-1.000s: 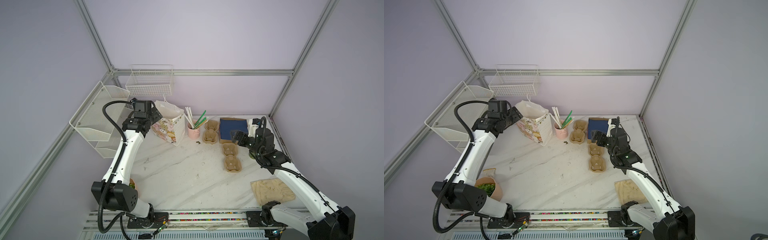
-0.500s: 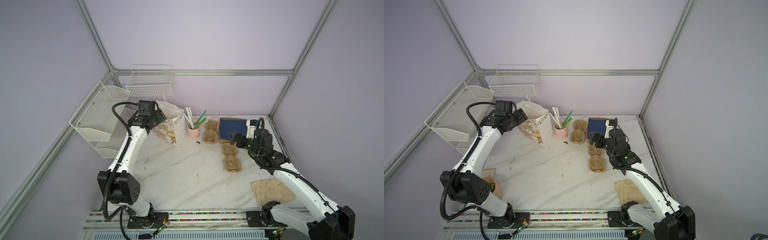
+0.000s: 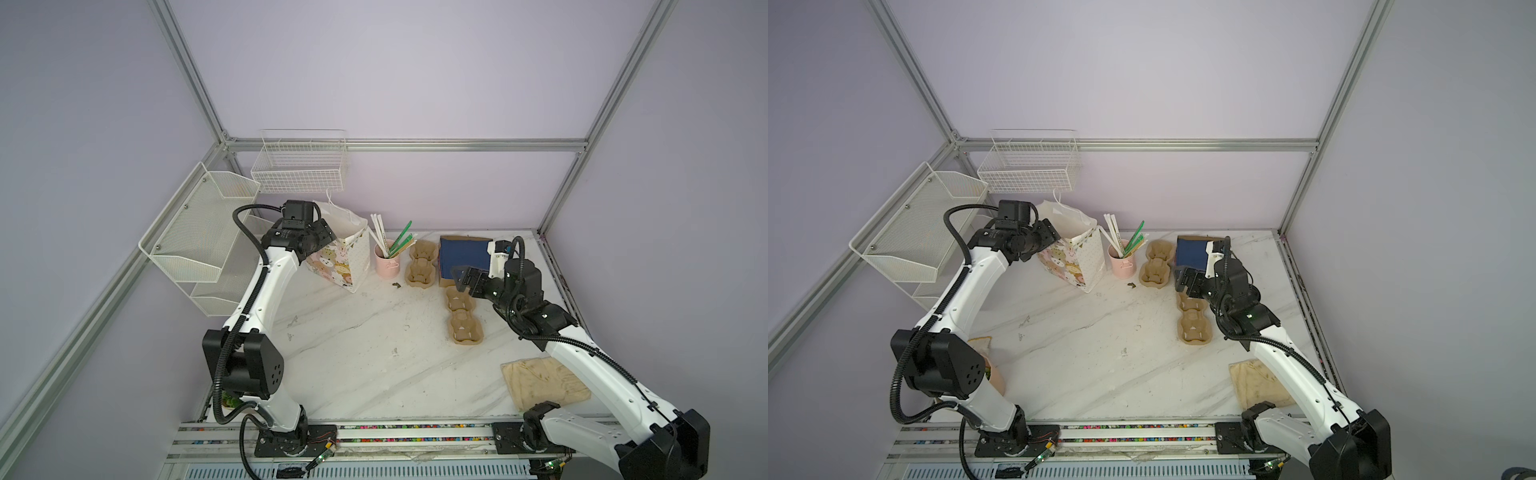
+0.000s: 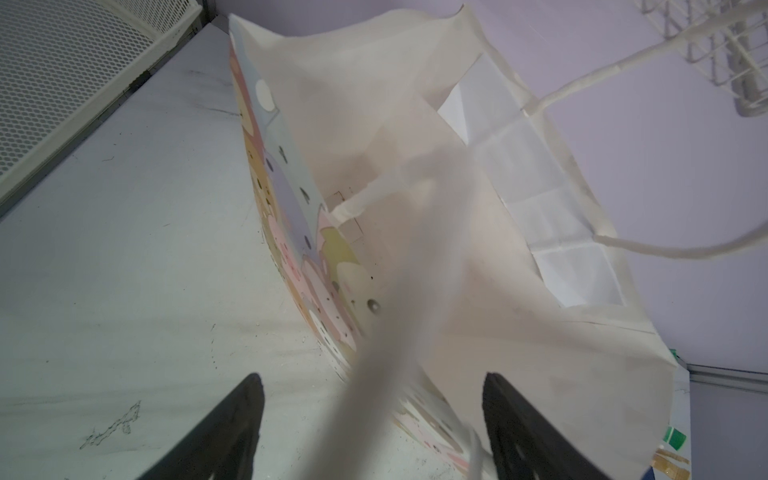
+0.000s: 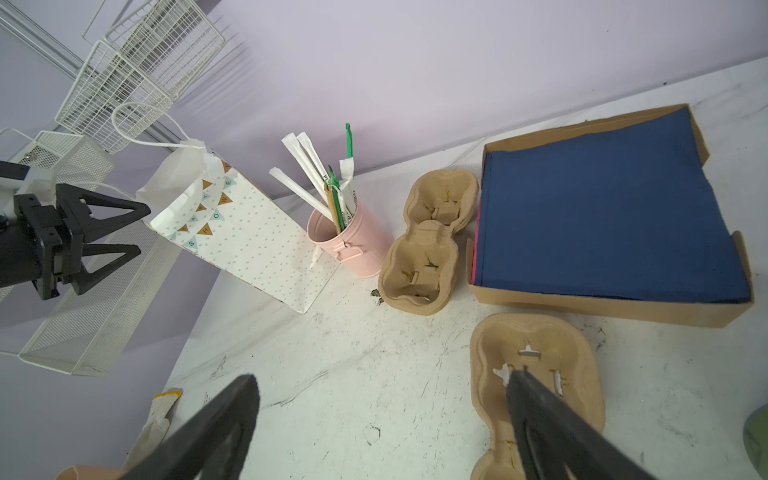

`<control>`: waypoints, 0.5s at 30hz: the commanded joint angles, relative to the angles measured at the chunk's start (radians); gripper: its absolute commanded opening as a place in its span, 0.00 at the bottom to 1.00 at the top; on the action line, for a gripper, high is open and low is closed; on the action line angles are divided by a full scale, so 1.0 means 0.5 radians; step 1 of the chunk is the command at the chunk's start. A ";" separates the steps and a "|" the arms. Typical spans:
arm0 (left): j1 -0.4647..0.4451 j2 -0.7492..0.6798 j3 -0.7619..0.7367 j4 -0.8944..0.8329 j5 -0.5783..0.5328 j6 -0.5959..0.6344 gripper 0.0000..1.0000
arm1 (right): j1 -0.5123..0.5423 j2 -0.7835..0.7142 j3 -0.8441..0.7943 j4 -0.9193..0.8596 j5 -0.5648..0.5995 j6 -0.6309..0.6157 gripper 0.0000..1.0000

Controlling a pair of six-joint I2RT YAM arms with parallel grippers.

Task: Pack the takeout coffee
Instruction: 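Reach left gripper to the gift bag handle while right gripper hovers over carrier, then grasp the gift bag's top edge with the left gripper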

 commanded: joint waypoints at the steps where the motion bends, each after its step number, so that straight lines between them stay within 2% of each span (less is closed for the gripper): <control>1: 0.009 0.004 0.216 0.022 -0.001 0.006 0.79 | 0.023 0.012 -0.010 0.008 0.007 -0.025 0.96; 15: 0.010 0.028 0.213 0.018 -0.015 0.028 0.70 | 0.058 0.029 -0.024 0.022 0.028 -0.032 0.95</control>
